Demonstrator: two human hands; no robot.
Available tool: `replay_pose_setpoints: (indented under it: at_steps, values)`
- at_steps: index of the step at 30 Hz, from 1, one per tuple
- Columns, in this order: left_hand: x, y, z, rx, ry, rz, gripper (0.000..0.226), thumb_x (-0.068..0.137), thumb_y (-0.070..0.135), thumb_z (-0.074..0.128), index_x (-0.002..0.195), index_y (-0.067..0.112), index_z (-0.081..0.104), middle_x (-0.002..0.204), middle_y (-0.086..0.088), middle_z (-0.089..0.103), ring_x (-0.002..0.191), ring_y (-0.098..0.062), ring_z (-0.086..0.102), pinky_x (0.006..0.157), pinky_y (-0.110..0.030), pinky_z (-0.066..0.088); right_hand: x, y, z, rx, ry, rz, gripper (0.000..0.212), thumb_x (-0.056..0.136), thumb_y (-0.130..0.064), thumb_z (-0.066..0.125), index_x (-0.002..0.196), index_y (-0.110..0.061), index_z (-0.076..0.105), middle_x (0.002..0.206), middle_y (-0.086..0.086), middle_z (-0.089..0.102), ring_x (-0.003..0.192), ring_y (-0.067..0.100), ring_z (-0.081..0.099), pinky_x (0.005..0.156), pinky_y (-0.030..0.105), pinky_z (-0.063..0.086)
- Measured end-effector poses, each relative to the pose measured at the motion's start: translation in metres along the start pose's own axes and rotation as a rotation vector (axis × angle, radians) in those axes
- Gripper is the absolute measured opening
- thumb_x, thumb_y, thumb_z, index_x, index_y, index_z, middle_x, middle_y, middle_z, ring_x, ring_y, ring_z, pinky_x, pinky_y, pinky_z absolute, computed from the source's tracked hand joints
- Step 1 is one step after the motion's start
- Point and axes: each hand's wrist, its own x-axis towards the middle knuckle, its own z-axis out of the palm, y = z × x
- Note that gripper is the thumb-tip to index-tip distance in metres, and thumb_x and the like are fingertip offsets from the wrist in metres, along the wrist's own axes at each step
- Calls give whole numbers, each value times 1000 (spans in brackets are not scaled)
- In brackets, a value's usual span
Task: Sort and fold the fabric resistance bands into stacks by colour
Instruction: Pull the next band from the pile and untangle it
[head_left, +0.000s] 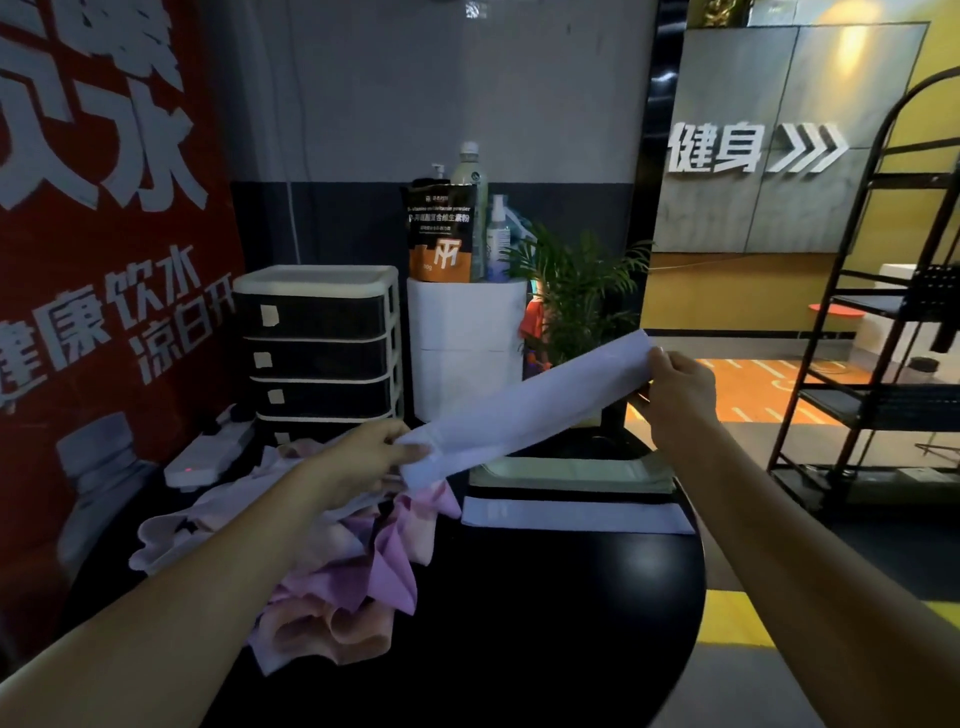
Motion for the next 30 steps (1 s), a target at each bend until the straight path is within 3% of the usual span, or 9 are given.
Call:
replay_pose_setpoints:
  at_steps: [2,5,8,12,15,19,21,24,30]
  values:
    - [4,-1,9,-204,24,-60,28,92,15,58,114,-1,52,109,-15,62,100,-28,61,82,-36,56,5,11,-13,4,26,38,25,100,-14,43,82,-2,55,115,32,55,113,44,53,82,40,51]
    - [13,0,26,-381,92,-73,12,92,9,55,103,4,53,103,-12,62,95,-24,61,82,-34,54,14,31,-30,-8,41,87,21,99,-13,45,99,2,59,92,19,58,110,40,56,83,38,49]
    - [27,-3,40,-427,159,-77,9,91,8,58,99,5,57,100,-11,64,90,-20,61,85,-30,51,21,55,-49,-100,57,111,23,97,-11,49,94,9,61,93,28,61,100,43,59,87,45,52]
    - [46,-17,59,-399,264,-78,9,93,6,54,84,8,55,80,-7,59,69,-13,54,51,-16,51,33,87,-80,-281,27,152,19,91,-4,56,90,13,64,64,18,51,54,25,44,53,30,36]
    - [62,-31,70,-246,369,-68,17,93,4,54,77,12,52,79,-9,55,66,-15,50,51,-21,49,44,113,-97,-444,5,152,14,86,-3,60,87,9,66,63,16,57,56,26,50,57,31,41]
    - [77,-48,82,111,476,-7,14,86,4,58,76,14,55,93,-11,59,83,-26,58,60,-33,58,54,141,-104,-659,33,81,17,83,-8,61,81,7,67,74,24,61,74,36,56,71,40,45]
    - [81,-54,90,208,502,26,9,84,0,57,81,8,58,96,-12,59,88,-29,59,56,-27,57,56,152,-106,-735,33,50,17,83,-6,59,79,8,68,77,28,61,75,37,56,65,32,38]
    - [88,-62,97,442,492,85,6,80,-1,60,78,4,59,90,-18,63,90,-32,59,72,-25,42,58,168,-107,-790,52,12,18,78,-3,58,61,0,61,59,22,51,63,29,48,55,30,28]
    - [89,-74,102,535,452,24,10,82,4,63,81,11,56,80,-2,57,80,-21,54,69,-25,37,60,190,-115,-864,40,-18,23,84,-4,54,62,-2,58,61,17,55,66,34,52,54,32,36]
